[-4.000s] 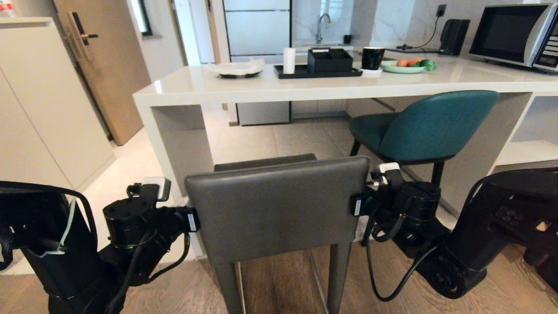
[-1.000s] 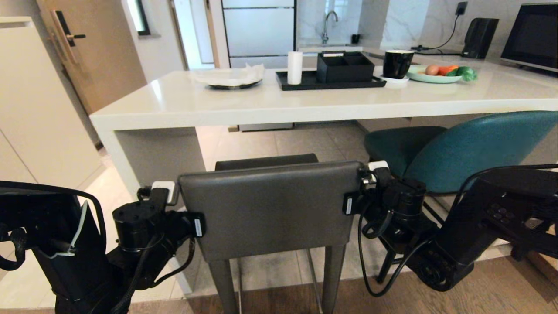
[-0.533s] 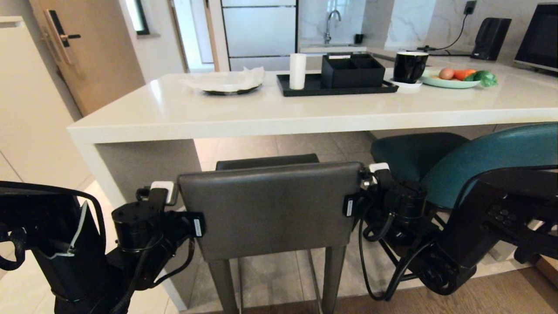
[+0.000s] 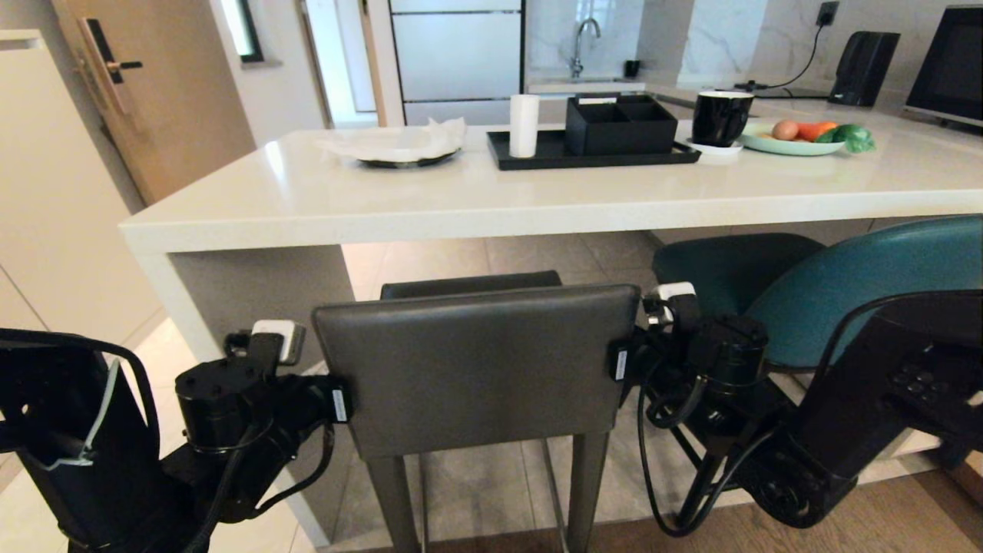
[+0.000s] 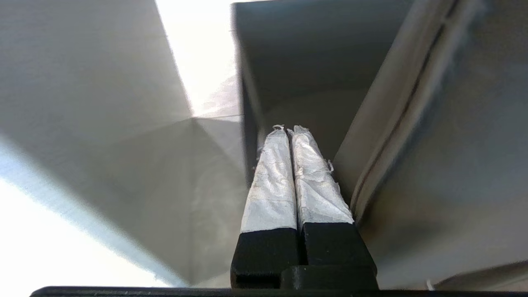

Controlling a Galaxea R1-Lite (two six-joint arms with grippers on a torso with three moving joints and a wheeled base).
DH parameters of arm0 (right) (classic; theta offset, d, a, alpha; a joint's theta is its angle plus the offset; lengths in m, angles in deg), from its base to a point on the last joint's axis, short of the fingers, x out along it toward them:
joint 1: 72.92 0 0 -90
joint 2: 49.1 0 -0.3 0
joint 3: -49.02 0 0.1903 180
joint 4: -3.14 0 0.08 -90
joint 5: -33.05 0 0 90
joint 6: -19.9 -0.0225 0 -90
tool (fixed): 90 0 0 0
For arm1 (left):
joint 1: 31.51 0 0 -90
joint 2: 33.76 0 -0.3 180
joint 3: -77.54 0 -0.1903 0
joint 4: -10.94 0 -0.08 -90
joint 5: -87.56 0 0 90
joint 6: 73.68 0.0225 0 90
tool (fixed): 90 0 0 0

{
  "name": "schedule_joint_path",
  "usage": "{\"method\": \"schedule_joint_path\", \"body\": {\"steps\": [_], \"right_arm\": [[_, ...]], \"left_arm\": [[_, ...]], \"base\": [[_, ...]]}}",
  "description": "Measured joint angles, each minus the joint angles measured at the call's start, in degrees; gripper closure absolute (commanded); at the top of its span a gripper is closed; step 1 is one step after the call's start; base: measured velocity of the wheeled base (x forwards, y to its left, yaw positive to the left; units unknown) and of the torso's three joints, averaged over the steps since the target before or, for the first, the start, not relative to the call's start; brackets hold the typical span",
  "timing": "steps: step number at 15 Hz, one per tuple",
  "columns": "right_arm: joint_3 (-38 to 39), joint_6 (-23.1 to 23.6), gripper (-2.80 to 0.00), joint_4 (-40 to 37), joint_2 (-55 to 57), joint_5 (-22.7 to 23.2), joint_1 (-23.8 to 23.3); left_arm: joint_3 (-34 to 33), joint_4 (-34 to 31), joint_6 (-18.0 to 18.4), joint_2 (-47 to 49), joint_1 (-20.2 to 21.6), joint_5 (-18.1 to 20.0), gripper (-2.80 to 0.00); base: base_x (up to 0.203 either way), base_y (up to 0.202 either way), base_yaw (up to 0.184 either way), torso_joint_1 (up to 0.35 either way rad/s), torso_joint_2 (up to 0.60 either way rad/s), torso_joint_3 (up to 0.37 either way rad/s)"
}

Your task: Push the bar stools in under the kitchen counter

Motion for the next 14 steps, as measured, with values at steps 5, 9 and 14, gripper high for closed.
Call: {"method": "schedule_joint_path", "body": {"steps": [5, 9, 14], "right_arm": [[10.0, 0.0, 0.0, -0.4, -11.2, -1.8, -0.6], [18.6, 1.2, 0.0, -2.2, -24.9, -3.4, -3.6], [19.8, 3.3, 0.0, -21.2, -52.9, -4.2, -9.6]], "left_arm": [[-8.6, 0.0, -0.6, -9.3, 2.8, -3.1, 0.0], [-13.0, -0.1, 0.4, -22.0, 3.1, -3.3, 0.0], [-13.6, -12.4, 4.5, -44.4, 3.9, -4.6, 0.0]], "base": [[0.0, 0.0, 0.0, 0.0, 0.0, 0.0], [0.0, 0.0, 0.0, 0.0, 0.0, 0.0], [0.0, 0.0, 0.0, 0.0, 0.0, 0.0]]}}
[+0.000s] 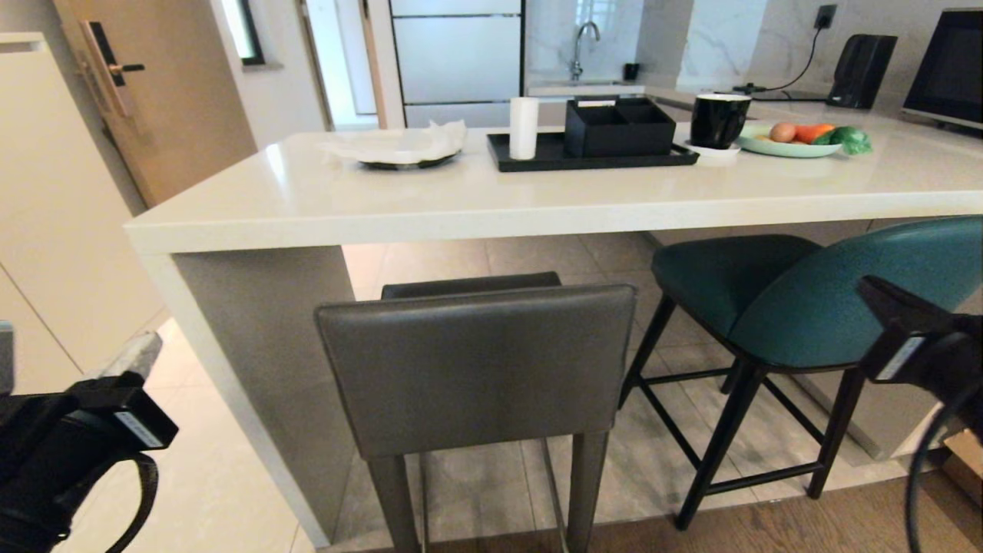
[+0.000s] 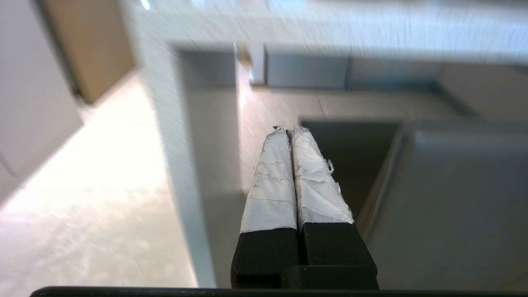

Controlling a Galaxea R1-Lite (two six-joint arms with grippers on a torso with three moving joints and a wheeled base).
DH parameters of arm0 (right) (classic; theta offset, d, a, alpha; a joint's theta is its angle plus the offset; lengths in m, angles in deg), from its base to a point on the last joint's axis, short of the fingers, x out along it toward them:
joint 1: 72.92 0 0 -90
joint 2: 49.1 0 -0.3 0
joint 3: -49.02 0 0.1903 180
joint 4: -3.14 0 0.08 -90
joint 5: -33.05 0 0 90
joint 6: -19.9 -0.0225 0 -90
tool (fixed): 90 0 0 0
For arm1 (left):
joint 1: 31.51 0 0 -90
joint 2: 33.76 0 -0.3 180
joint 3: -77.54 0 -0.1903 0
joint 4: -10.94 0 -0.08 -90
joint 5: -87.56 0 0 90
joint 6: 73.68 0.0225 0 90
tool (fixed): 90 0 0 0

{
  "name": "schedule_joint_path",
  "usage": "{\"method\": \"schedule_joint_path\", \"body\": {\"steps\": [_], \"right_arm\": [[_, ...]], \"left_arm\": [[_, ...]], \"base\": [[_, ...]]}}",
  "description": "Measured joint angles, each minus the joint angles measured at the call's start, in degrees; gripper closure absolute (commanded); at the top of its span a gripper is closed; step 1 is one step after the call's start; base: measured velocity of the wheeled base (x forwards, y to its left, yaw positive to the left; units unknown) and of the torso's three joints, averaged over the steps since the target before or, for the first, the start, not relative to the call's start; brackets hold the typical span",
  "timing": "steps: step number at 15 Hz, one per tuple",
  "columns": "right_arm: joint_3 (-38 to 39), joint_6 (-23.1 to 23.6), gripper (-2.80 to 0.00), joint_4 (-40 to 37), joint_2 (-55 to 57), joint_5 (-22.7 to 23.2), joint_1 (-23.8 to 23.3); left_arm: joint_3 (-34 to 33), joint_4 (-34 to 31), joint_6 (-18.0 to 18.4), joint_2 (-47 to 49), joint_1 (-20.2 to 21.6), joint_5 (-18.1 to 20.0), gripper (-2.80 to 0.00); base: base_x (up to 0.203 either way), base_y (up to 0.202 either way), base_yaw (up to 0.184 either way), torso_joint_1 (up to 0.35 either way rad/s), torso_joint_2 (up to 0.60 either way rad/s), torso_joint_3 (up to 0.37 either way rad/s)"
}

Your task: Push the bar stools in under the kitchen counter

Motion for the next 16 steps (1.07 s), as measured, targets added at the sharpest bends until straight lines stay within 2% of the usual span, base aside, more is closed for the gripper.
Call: {"method": "schedule_joint_path", "body": {"steps": [4, 6, 9, 11, 12, 16], "right_arm": [[-3.5, 0.5, 0.0, -25.8, -23.6, -2.4, -7.1], [-4.9, 0.9, 0.0, -36.8, -33.9, -2.8, -10.2], [-8.7, 1.5, 0.0, -54.7, -47.7, -3.0, -13.8], [-10.5, 3.3, 0.0, -63.7, -54.7, -1.5, -16.4], [-10.7, 3.9, 0.0, -65.7, -57.3, -0.1, -17.0], [-6.5, 3.6, 0.0, -67.1, -66.2, 11.4, -17.8]], "left_arm": [[3.1, -19.6, 0.8, -20.1, 6.4, -0.3, 0.0], [4.3, -25.6, 1.1, -28.1, 10.6, 0.2, 0.0], [7.2, -33.9, 1.3, -38.5, 13.6, 2.1, 0.0], [9.4, -42.2, 1.4, -46.3, 14.6, 5.1, 0.0], [10.1, -46.6, 1.4, -50.2, 14.9, 6.9, 0.0], [10.1, -71.9, 1.0, -65.2, 15.5, 20.1, 0.0]], "base": [[0.0, 0.0, 0.0, 0.0, 0.0, 0.0], [0.0, 0.0, 0.0, 0.0, 0.0, 0.0], [0.0, 0.0, 0.0, 0.0, 0.0, 0.0], [0.0, 0.0, 0.0, 0.0, 0.0, 0.0], [0.0, 0.0, 0.0, 0.0, 0.0, 0.0], [0.0, 0.0, 0.0, 0.0, 0.0, 0.0]]}}
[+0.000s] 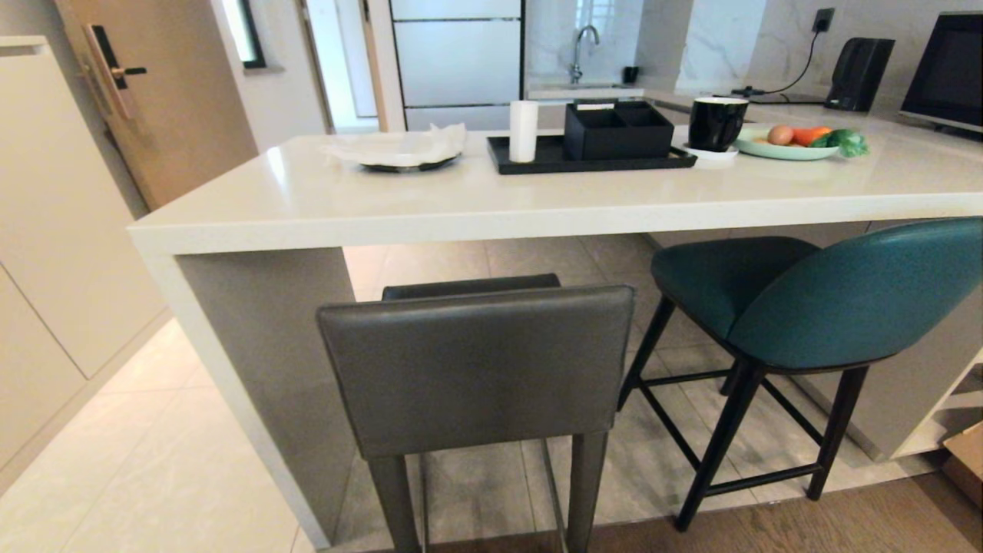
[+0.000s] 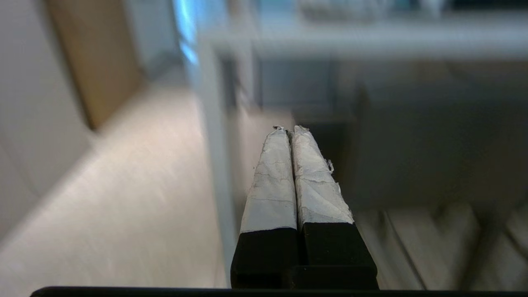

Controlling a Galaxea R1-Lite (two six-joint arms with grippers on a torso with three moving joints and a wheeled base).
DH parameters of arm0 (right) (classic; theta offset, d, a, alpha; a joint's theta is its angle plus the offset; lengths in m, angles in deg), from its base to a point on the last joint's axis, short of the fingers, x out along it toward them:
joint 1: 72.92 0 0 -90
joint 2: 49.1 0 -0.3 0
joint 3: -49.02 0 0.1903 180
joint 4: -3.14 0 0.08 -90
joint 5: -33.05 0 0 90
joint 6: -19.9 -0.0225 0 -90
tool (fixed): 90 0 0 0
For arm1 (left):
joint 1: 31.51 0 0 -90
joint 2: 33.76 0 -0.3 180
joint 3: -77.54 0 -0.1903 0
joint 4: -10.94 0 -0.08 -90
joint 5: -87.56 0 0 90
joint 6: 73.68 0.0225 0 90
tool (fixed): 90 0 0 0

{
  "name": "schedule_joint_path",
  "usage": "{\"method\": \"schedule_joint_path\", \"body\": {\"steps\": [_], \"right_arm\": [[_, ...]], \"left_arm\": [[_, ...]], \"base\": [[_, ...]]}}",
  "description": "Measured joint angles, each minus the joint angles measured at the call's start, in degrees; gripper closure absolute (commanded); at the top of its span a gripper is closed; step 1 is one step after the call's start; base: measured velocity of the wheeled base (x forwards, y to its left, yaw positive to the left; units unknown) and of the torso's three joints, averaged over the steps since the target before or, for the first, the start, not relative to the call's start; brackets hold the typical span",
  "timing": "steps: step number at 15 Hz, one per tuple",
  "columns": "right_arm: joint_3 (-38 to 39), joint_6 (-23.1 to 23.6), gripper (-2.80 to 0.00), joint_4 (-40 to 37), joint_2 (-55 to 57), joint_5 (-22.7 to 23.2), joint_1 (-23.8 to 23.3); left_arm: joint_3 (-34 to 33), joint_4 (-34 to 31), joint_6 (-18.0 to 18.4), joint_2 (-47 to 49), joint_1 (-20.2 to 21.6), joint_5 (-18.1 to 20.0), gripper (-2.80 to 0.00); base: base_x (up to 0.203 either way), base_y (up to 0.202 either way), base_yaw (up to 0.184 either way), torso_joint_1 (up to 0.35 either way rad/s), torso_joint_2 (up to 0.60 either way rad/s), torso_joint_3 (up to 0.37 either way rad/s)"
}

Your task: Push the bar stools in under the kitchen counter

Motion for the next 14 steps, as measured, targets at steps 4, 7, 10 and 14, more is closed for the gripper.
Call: {"method": "schedule_joint_path", "body": {"steps": [4, 7, 10, 14], "right_arm": [[17.1, -1.5, 0.0, 4.8, -2.3, 5.6, 0.0], [24.5, -2.2, 0.0, 9.5, -2.6, 6.9, 0.0], [25.4, -2.4, 0.0, 9.6, -2.6, 6.8, 0.0], [25.6, -4.4, 0.0, 9.7, -2.6, 6.0, 0.0]], "left_arm": [[-11.5, -1.5, 1.9, -4.0, 0.1, 2.2, 0.0], [-13.8, -1.4, -0.6, -4.7, 0.1, 1.0, 0.0], [-14.0, -2.8, 0.0, -4.8, 0.1, 1.0, 0.0], [-14.2, -2.5, -1.1, -4.8, 0.1, -0.1, 0.0]], "base": [[0.0, 0.0, 0.0, 0.0, 0.0, 0.0], [0.0, 0.0, 0.0, 0.0, 0.0, 0.0], [0.0, 0.0, 0.0, 0.0, 0.0, 0.0], [0.0, 0.0, 0.0, 0.0, 0.0, 0.0]]}}
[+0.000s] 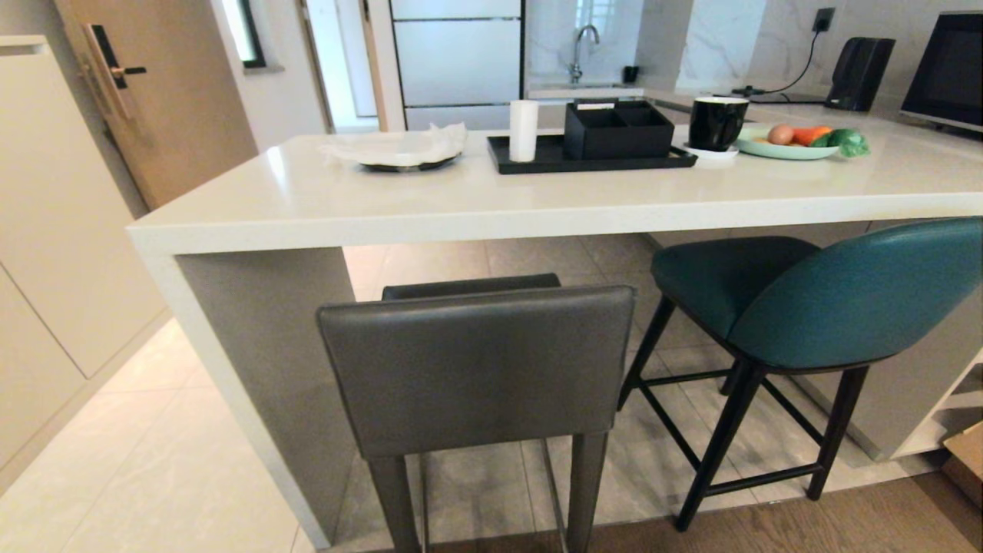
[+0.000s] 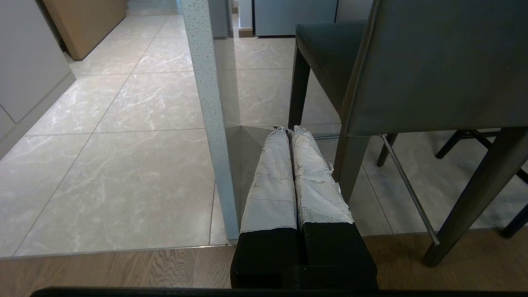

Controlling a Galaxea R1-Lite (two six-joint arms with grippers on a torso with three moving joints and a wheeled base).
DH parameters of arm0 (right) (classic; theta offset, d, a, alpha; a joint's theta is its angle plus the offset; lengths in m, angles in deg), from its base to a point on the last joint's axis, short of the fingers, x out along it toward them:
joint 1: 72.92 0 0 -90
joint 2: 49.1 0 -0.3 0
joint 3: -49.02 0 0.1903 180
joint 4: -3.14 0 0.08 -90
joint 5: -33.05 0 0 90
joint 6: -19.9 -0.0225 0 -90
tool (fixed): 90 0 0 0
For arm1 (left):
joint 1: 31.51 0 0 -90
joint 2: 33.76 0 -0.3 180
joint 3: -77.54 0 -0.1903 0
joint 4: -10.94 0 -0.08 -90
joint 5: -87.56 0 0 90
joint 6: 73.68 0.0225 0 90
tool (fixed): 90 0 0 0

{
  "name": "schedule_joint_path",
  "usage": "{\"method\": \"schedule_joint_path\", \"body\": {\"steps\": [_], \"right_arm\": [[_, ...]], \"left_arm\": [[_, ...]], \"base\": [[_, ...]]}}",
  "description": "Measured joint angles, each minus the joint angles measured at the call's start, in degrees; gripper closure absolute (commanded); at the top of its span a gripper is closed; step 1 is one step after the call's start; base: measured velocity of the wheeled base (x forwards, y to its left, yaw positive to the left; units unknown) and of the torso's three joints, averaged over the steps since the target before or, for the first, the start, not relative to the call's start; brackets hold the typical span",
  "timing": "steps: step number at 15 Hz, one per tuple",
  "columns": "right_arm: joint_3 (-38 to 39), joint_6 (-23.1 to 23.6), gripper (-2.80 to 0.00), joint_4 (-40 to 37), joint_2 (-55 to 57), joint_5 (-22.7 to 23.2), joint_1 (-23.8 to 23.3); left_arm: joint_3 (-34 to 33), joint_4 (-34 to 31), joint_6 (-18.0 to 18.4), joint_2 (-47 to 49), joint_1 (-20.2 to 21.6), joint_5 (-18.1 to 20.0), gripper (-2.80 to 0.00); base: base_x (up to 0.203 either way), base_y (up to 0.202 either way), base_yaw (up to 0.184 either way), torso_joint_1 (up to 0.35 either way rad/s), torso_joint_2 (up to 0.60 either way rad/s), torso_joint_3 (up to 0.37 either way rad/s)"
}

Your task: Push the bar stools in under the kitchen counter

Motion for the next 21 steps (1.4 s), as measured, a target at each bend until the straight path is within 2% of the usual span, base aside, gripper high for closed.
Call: {"method": "schedule_joint_path", "body": {"steps": [5, 14, 21], "right_arm": [[0.0, -1.1, 0.0, 0.3, 0.0, -0.1, 0.0], [0.0, -1.1, 0.0, 0.1, 0.0, -0.1, 0.0], [0.0, -1.3, 0.0, 0.2, 0.0, -0.1, 0.0]], "left_arm": [[0.0, 0.3, -2.5, 0.0, 0.0, -1.1, 0.0], [0.0, 0.3, -2.4, 0.0, 0.1, -1.1, 0.0], [0.0, 0.2, -2.4, 0.0, 0.1, -1.1, 0.0]], "base": [[0.0, 0.0, 0.0, 0.0, 0.0, 0.0], [0.0, 0.0, 0.0, 0.0, 0.0, 0.0], [0.001, -0.168, 0.003, 0.002, 0.0, 0.002]]}}
